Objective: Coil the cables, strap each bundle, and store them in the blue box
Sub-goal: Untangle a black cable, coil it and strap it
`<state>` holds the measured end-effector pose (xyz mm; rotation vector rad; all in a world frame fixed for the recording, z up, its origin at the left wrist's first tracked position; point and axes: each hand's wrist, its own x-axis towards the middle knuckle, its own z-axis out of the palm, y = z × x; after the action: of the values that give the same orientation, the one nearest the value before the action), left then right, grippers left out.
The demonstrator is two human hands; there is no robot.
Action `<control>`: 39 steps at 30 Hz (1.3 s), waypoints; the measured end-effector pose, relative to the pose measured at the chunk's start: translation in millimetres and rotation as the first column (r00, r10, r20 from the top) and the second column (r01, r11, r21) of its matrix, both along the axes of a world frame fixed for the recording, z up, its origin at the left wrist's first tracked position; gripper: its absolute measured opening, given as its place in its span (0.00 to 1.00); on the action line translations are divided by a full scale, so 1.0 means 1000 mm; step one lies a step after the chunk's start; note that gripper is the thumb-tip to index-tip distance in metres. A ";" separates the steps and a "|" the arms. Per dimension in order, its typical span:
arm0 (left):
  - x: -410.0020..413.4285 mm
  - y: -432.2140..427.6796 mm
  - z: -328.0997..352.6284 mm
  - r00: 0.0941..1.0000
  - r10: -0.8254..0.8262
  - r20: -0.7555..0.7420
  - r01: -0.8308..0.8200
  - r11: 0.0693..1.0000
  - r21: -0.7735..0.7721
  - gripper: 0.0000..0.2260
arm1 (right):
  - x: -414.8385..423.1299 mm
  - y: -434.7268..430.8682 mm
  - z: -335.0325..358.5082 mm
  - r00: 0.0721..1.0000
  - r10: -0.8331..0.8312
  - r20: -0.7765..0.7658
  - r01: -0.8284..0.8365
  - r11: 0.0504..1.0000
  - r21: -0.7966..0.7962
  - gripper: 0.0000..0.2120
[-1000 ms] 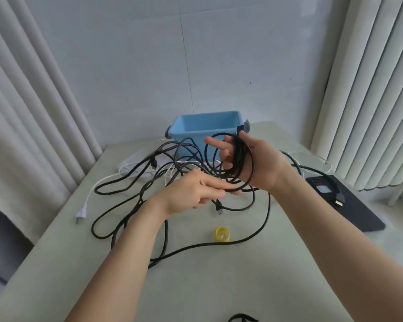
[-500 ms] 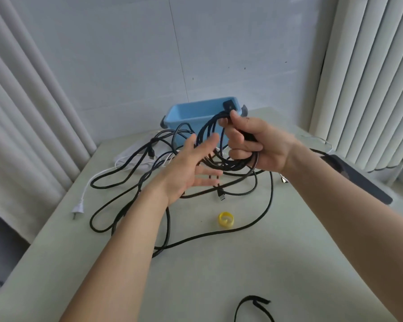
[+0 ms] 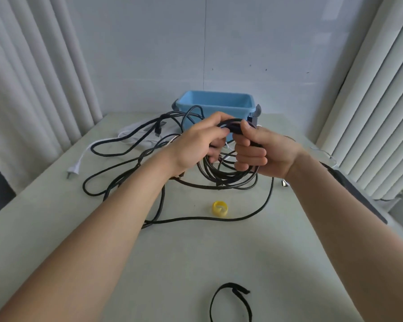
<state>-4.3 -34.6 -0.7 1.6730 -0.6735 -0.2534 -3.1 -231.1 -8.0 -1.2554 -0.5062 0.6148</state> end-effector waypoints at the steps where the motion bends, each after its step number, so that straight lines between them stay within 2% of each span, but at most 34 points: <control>1: 0.000 0.000 0.000 1.000 0.000 0.005 0.000 1.000 0.018 0.11 | -0.001 0.003 0.001 1.000 -0.017 -0.020 0.017 1.000 -0.004 0.20; 5: -0.001 0.009 0.006 0.997 0.024 0.072 -0.033 0.991 0.130 0.17 | -0.003 0.013 0.008 0.971 -0.235 -0.043 0.234 0.972 -0.021 0.25; 7: 0.002 0.020 0.011 1.000 0.024 0.018 -0.028 0.961 0.274 0.24 | 0.002 0.011 0.011 0.936 -0.347 -0.062 0.349 0.937 0.026 0.26; 9: 0.004 0.029 0.012 0.999 -0.012 -0.050 0.035 0.878 0.477 0.32 | 0.007 0.004 0.013 0.898 -0.427 -0.105 0.437 0.894 0.096 0.27; 12: 0.004 0.029 0.007 0.987 -0.123 -0.104 0.160 0.723 0.672 0.30 | 0.012 -0.012 0.011 0.838 -0.522 -0.161 0.544 0.822 0.165 0.27; 13: 0.004 0.028 0.005 0.983 -0.154 -0.096 0.177 0.703 0.689 0.27 | 0.013 -0.018 0.010 0.814 -0.553 -0.178 0.579 0.796 0.176 0.28; 15: 0.008 0.032 0.003 0.979 -0.195 -0.059 0.184 0.723 0.666 0.20 | 0.015 -0.027 0.009 0.770 -0.602 -0.211 0.637 0.747 0.193 0.28; 17: 0.014 0.039 0.000 0.983 -0.180 -0.035 0.159 0.737 0.657 0.17 | 0.016 -0.038 0.011 0.751 -0.616 -0.238 0.659 0.725 0.202 0.27; 21: 0.023 0.043 -0.013 0.999 0.008 -0.046 0.026 0.722 0.692 0.15 | 0.015 -0.057 0.017 0.815 -0.541 -0.206 0.574 0.803 0.160 0.28; 23: 0.027 0.040 -0.018 0.985 0.175 0.005 -0.128 0.702 0.701 0.16 | 0.012 -0.060 0.021 0.843 -0.512 -0.163 0.532 0.839 0.113 0.28; 25: 0.028 0.036 -0.022 0.931 0.350 0.106 -0.330 0.676 0.659 0.18 | 0.009 -0.056 0.023 0.853 -0.512 -0.102 0.517 0.855 0.036 0.28; 27: 0.031 0.030 -0.026 0.856 0.483 0.182 -0.497 0.676 0.545 0.20 | 0.008 -0.049 0.024 0.845 -0.534 -0.019 0.532 0.845 -0.064 0.27; 29: 0.033 0.025 -0.027 0.810 0.572 0.130 -0.573 0.723 0.386 0.17 | 0.007 -0.038 0.024 0.840 -0.541 0.054 0.542 0.828 -0.140 0.27; 30: 0.034 0.022 -0.027 0.799 0.601 0.026 -0.582 0.762 0.285 0.15 | 0.008 -0.032 0.022 0.838 -0.539 0.085 0.545 0.820 -0.173 0.28; 31: 0.034 0.020 -0.024 0.788 0.604 -0.123 -0.583 0.795 0.166 0.14 | 0.007 -0.025 0.022 0.838 -0.534 0.112 0.546 0.813 -0.205 0.27; 33: 0.032 0.016 -0.017 0.766 0.495 -0.411 -0.572 0.816 -0.083 0.12 | 0.005 -0.013 0.020 0.830 -0.530 0.172 0.557 0.786 -0.269 0.27; 34: 0.029 0.015 -0.012 0.769 0.418 -0.483 -0.554 0.813 -0.178 0.12 | 0.005 -0.006 0.018 0.818 -0.536 0.207 0.575 0.765 -0.290 0.26; 36: 0.023 0.011 -0.004 0.809 0.297 -0.508 -0.489 0.819 -0.300 0.13 | 0.004 0.007 0.014 0.775 -0.579 0.254 0.632 0.713 -0.303 0.25; 39: 0.014 0.004 0.004 0.879 0.260 -0.400 -0.405 0.849 -0.338 0.14 | 0.004 0.022 0.006 0.725 -0.641 0.251 0.689 0.675 -0.265 0.21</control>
<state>9.3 -30.4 3.8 1.2636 -0.1423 -0.1276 1.2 -208.7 -2.0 -1.7019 -0.0099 -0.0277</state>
